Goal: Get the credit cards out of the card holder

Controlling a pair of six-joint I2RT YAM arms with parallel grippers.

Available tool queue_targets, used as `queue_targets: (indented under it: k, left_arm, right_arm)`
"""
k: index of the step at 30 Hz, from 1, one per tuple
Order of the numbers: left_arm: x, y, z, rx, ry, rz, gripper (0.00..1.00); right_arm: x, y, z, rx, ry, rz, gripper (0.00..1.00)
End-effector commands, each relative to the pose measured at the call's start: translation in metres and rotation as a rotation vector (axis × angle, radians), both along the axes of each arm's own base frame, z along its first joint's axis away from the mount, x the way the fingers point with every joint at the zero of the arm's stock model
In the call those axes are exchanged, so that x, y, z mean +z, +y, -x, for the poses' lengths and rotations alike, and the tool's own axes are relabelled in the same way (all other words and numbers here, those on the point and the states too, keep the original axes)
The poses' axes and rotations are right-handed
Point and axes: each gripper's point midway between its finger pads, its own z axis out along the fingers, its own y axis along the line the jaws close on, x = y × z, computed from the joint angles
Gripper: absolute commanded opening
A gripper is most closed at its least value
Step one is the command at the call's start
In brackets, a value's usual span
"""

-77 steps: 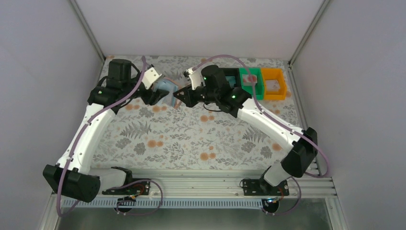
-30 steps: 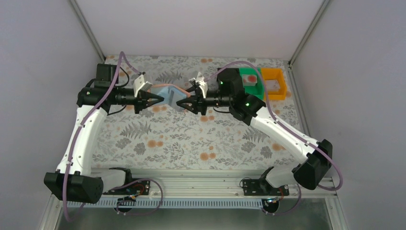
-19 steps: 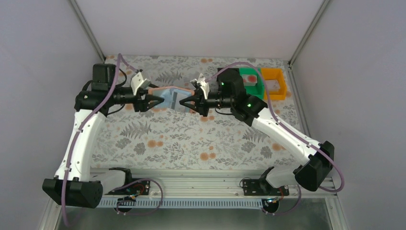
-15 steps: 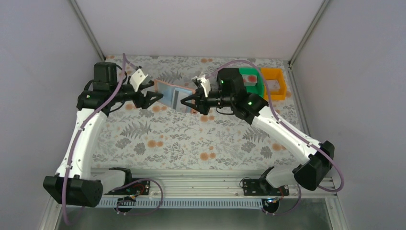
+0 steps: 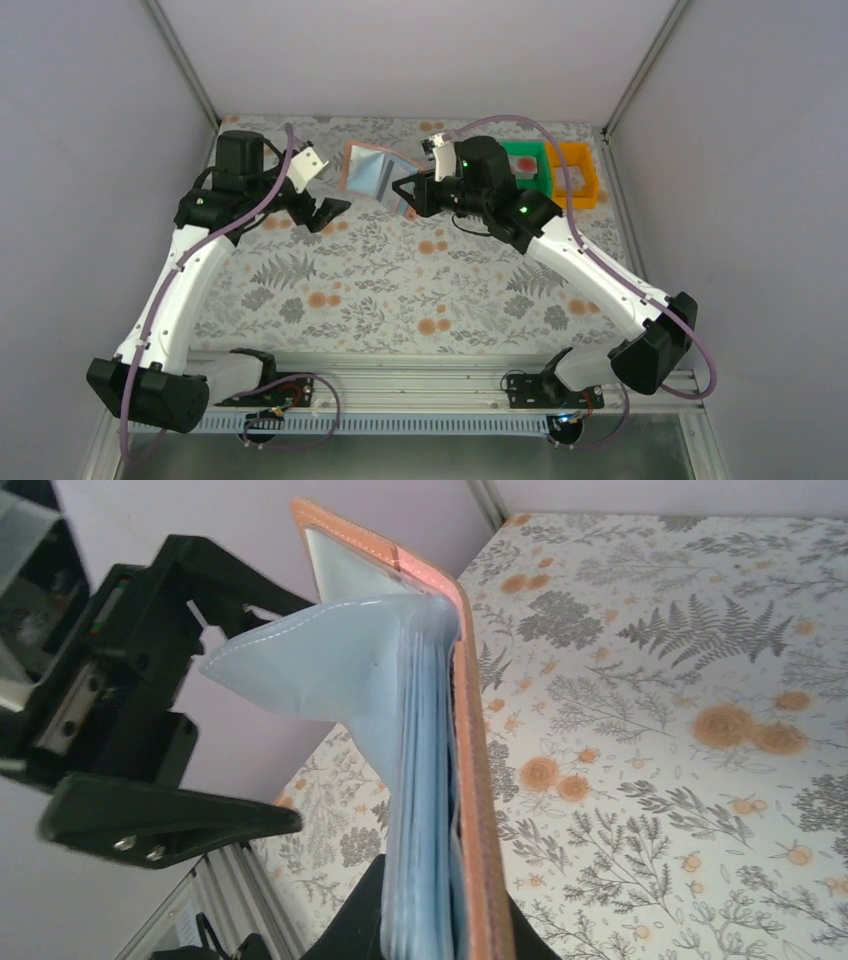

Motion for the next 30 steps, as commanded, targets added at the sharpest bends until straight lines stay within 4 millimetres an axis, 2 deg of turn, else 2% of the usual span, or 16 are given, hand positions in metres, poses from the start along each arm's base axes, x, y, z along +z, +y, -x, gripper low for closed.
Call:
queue_targets:
  k: [1, 4, 8, 12, 13, 15, 19, 20, 21, 22, 24, 25, 27, 30]
  left_arm:
    - [0.007, -0.001, -0.019, 0.025, -0.032, -0.017, 1.0]
    - [0.008, -0.006, -0.023, 0.006, -0.006, 0.002, 1.0]
    - [0.017, -0.011, -0.016, -0.042, -0.016, 0.022, 1.0]
    - [0.031, -0.025, 0.015, -0.188, -0.027, 0.078, 0.99]
    - [0.033, -0.029, 0.025, -0.237, -0.026, 0.096, 0.96]
    - [0.033, -0.034, 0.041, -0.308, -0.019, 0.123, 0.81]
    - [0.033, -0.035, 0.054, -0.352, -0.013, 0.135, 0.21]
    - [0.033, -0.036, 0.057, -0.36, -0.009, 0.138, 0.1]
    - [0.034, -0.036, 0.059, -0.368, -0.005, 0.141, 0.03]
    - [0.035, -0.036, 0.061, -0.373, 0.0, 0.146, 0.03]
    - [0.037, -0.035, 0.061, -0.357, 0.006, 0.159, 0.02]
    - [0.039, -0.034, 0.056, -0.317, 0.02, 0.167, 0.02]
    - [0.039, -0.026, 0.037, -0.195, 0.043, 0.164, 0.02]
    - [0.03, -0.006, 0.005, 0.021, 0.096, 0.146, 0.03]
  right_arm:
    - [0.018, 0.01, 0.005, 0.061, -0.024, -0.067, 0.04]
    - [0.018, 0.011, 0.012, 0.114, -0.059, -0.054, 0.04]
    - [0.018, 0.018, 0.036, 0.284, -0.121, -0.034, 0.04]
    - [0.013, 0.015, 0.051, 0.373, -0.184, -0.003, 0.04]
    - [0.014, 0.015, 0.053, 0.383, -0.2, -0.003, 0.04]
    - [0.019, 0.016, 0.06, 0.435, -0.226, -0.017, 0.04]
    - [0.027, 0.017, 0.077, 0.543, -0.291, -0.045, 0.08]
    - [0.027, 0.016, 0.079, 0.555, -0.307, -0.043, 0.11]
    - [0.027, 0.013, 0.079, 0.556, -0.321, -0.038, 0.15]
    - [0.024, 0.01, 0.076, 0.544, -0.326, -0.03, 0.2]
    - [0.02, 0.0, 0.061, 0.472, -0.321, -0.004, 0.45]
    - [0.018, -0.006, 0.053, 0.429, -0.312, 0.008, 0.52]
    - [0.021, -0.021, 0.046, 0.373, -0.31, 0.01, 0.6]
    - [0.037, -0.038, 0.045, 0.296, -0.368, 0.014, 0.63]
